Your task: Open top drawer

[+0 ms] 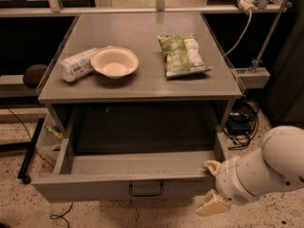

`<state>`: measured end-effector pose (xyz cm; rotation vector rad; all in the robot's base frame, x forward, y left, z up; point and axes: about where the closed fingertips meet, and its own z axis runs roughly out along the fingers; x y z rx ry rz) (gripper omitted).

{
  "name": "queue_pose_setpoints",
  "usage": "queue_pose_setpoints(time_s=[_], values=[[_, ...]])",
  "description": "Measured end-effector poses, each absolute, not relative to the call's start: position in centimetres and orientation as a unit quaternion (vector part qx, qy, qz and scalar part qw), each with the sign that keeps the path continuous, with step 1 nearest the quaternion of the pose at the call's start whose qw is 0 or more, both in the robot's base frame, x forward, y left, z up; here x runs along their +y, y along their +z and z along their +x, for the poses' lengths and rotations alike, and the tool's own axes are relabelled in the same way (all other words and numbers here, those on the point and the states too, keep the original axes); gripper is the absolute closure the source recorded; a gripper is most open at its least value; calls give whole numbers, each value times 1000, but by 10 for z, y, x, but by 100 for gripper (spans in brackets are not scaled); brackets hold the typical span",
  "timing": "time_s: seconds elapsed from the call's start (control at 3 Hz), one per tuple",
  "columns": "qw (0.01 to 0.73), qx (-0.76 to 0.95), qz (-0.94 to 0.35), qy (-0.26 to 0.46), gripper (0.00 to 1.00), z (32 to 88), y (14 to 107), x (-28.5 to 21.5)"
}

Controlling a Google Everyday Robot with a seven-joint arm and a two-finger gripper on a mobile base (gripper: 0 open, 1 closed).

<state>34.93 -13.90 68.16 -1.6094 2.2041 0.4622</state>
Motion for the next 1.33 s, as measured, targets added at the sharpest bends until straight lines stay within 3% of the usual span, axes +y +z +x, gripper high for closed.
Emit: queue_pose_setpoints(time_s=[0.67, 1.0, 1.33], values=[[186, 782, -571, 164, 89, 350, 690, -141], [190, 782, -571, 162, 100, 343, 690, -143], [196, 780, -572, 160, 81, 332, 693, -145]])
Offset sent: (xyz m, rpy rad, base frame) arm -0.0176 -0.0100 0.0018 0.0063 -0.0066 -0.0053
